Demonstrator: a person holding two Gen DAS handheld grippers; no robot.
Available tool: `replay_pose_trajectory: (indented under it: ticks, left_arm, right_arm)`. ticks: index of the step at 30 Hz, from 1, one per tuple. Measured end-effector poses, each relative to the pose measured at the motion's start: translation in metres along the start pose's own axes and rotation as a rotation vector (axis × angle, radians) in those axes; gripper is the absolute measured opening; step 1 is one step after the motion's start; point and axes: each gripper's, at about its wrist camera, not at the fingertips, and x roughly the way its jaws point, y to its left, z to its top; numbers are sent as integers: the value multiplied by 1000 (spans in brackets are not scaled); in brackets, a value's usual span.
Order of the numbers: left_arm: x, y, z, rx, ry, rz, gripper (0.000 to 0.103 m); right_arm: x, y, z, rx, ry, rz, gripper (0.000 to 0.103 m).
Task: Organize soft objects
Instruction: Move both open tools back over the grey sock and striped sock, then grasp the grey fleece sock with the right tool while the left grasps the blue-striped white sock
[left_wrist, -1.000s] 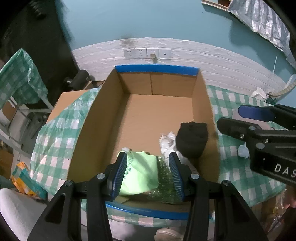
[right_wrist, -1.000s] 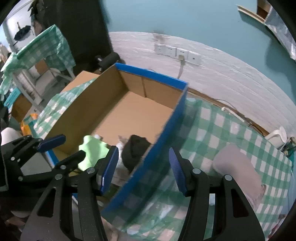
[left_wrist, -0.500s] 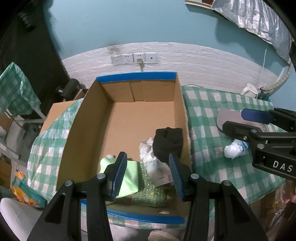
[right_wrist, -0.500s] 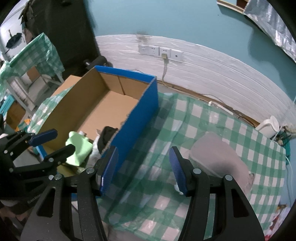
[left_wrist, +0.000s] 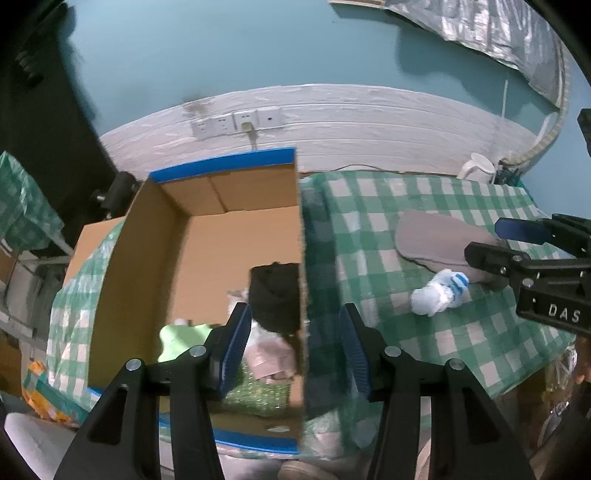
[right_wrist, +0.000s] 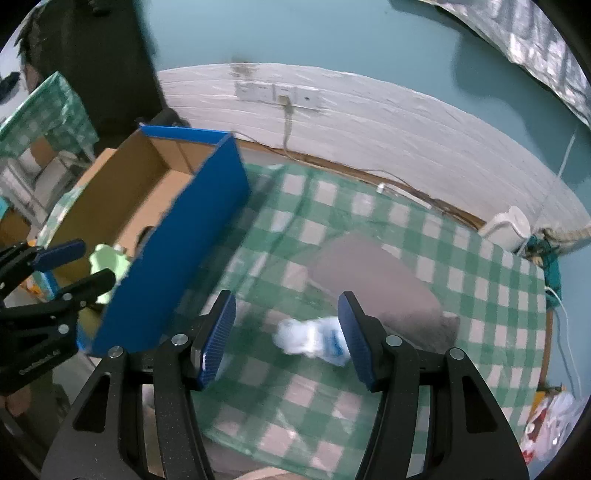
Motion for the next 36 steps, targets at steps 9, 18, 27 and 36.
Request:
replay_pose_trajectory:
  ticks: [9, 18, 27, 36]
  left_arm:
    - [6, -35, 7, 41, 16, -44, 52]
    - [19, -62, 12, 55, 39, -105, 56]
    - [42, -97, 18, 119, 64, -130, 57]
    - [68, -123, 20, 181, 98, -150, 62]
  right_arm:
    - [4, -55, -12, 12, 46, -49, 61]
    - [27, -89, -19, -19, 110, -61, 61]
    - [57, -101, -22, -137, 151, -55, 62]
    - [89, -103, -38, -215, 174, -39, 63]
